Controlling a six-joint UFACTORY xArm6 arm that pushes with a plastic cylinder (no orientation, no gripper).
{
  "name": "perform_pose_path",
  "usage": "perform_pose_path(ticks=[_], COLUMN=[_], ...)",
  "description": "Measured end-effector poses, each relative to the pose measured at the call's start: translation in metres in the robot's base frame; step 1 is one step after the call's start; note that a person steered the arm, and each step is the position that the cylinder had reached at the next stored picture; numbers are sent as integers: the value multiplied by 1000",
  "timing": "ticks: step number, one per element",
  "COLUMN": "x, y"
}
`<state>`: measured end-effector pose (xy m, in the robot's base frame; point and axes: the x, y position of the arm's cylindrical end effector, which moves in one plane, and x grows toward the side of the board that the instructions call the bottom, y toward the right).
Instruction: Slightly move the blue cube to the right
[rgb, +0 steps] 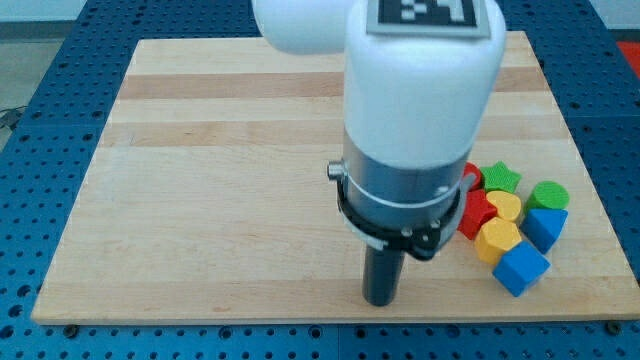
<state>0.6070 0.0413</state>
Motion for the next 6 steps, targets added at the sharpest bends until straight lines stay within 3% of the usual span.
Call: perform_pose_path(ticks=[3, 5, 6], x=[12, 12, 12], y=[37, 139, 162])
